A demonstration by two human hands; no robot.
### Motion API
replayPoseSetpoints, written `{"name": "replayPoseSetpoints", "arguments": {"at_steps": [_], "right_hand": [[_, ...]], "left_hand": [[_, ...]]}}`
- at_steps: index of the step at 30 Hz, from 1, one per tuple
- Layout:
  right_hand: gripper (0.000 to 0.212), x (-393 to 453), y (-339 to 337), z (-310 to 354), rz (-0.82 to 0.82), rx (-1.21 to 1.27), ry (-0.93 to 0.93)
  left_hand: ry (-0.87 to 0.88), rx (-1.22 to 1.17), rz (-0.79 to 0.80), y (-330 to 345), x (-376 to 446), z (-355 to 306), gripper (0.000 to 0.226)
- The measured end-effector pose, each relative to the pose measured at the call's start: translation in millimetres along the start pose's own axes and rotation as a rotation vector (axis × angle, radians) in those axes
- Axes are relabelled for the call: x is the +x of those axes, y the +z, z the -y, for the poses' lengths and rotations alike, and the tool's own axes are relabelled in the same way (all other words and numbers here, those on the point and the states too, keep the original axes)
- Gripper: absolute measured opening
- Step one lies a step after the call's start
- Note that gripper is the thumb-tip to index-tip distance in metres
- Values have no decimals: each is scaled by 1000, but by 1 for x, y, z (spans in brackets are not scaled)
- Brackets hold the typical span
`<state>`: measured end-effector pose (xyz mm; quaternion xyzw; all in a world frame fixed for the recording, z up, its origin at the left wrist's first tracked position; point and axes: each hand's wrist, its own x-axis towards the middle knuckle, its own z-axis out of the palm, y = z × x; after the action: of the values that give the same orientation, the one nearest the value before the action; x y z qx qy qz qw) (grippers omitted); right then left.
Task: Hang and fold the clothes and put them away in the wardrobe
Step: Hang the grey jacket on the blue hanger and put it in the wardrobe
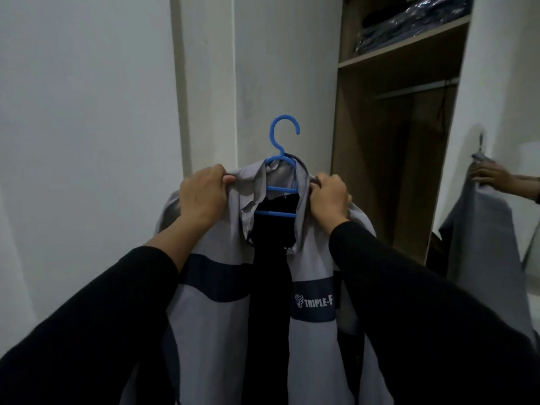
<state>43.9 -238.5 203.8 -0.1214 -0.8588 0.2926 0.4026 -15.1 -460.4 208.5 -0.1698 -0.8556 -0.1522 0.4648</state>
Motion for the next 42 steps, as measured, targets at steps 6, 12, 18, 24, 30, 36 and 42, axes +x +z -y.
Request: {"name": "replayPoseSetpoints", "arguments": {"at_steps": [6,12,18,24,30,36,42], "right_hand": [[25,65,-3,-53,-32,-17,25],[23,133,-6,-106,13,-64,21],[20,176,-1,-140,1,-85,30],[21,220,11,-169,-83,-113,73],[19,279,39,-191,-196,-124,122],[21,335,66,-212,-299,-156,198],[26,373,70,-222,-393,-31,271]], "left_hand": [[10,-35,-8,63,42,-51,38],[10,-81,-18,130,78,-96,40],[8,-130,-5,180,108,-121,39],[45,-158,-37,236,151,-142,39],[194,-274,24,288,212,-144,41],[400,-266,195,328,280,-155,37],[378,-356,-9,367,304,-178,30]]}}
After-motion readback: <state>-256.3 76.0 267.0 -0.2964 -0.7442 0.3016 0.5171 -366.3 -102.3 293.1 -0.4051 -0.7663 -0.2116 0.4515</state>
